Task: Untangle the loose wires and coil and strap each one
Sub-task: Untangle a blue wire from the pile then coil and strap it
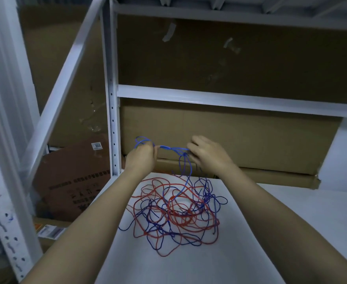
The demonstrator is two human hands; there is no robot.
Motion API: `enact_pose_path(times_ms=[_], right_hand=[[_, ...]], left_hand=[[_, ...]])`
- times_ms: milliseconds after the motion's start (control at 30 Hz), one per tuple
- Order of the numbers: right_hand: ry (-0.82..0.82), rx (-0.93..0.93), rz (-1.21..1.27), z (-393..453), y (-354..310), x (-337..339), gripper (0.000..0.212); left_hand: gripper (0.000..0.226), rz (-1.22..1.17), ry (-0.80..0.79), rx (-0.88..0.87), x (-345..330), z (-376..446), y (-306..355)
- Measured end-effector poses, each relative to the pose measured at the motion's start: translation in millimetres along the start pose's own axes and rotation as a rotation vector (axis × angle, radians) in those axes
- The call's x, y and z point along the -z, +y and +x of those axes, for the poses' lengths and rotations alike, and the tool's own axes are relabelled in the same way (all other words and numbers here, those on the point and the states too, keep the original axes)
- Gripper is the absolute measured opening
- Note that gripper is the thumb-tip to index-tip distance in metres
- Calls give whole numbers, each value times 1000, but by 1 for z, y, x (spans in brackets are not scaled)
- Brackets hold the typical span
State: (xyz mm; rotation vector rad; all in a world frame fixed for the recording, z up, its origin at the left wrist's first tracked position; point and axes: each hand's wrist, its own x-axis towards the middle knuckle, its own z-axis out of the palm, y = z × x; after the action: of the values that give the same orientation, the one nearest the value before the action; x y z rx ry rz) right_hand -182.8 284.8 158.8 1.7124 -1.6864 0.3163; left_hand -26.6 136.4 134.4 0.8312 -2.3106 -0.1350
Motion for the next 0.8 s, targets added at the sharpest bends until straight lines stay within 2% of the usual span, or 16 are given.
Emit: enact_pose_path(times_ms=[67, 133, 200, 300, 500, 600, 633, 667, 767, 800], right_hand=[[-51, 1, 37, -17, -4, -9, 18], [-73, -109, 147, -34, -9, -20, 31], [-10, -317, 412, -44, -19, -28, 38], [204, -692, 746, -44, -27, -33, 45], [393, -1148, 828, -35, -25, -34, 42], [351, -1262, 798, -36, -25, -41, 34], [300, -1234, 773, -38, -26, -41, 26], [234, -1146, 722, -42, -28, -41, 29], [-112, -563, 338, -51, -34, -41, 71], [-196, -368, 191, -52, -36, -40, 74]], left_hand=[[37, 8, 6, 23, -2, 0, -1], [37, 14, -4, 17, -5, -3, -1], [37, 22, -22, 9, -9, -6, 1], [37, 25, -45, 1, -15, -11, 4], [35, 43, -111, 8, -17, -17, 5], [28, 87, -166, 6, -19, -25, 0], [27, 87, -172, 21, -20, -27, -3], [28, 80, -170, 32, -19, -29, -6], [29, 46, -133, -2, -16, -32, -6], [28, 35, -122, -20, -14, -32, -4]])
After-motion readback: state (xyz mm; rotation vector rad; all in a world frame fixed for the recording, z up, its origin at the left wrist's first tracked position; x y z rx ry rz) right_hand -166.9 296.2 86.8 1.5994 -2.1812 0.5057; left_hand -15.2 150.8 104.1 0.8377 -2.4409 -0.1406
